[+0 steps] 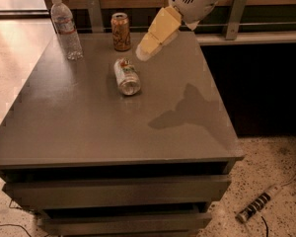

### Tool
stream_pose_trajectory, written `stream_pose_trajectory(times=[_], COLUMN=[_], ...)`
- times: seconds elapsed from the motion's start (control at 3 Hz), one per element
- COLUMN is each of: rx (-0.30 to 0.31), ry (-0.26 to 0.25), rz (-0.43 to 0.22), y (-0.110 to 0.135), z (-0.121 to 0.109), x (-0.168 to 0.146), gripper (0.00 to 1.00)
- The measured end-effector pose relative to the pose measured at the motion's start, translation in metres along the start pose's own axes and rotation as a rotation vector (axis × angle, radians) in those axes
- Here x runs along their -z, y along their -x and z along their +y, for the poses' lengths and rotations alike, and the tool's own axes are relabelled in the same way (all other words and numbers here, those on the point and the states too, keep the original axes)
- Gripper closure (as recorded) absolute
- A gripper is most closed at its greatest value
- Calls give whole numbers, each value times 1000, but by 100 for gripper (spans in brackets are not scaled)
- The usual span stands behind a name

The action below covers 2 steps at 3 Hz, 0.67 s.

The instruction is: Place 7up can upright

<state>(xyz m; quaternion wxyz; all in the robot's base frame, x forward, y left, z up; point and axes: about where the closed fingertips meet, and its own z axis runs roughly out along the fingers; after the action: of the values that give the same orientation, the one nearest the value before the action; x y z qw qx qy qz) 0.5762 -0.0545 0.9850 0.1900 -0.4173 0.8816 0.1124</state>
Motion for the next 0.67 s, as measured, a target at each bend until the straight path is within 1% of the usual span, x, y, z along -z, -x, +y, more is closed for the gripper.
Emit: stream_pose_trajectory(times=[0.33, 0.67], rx=[-44, -176], ry=[-14, -59], rz=[11, 55], y=[6, 26], z=[-4, -19], x=[-3, -16], gripper=[0, 0])
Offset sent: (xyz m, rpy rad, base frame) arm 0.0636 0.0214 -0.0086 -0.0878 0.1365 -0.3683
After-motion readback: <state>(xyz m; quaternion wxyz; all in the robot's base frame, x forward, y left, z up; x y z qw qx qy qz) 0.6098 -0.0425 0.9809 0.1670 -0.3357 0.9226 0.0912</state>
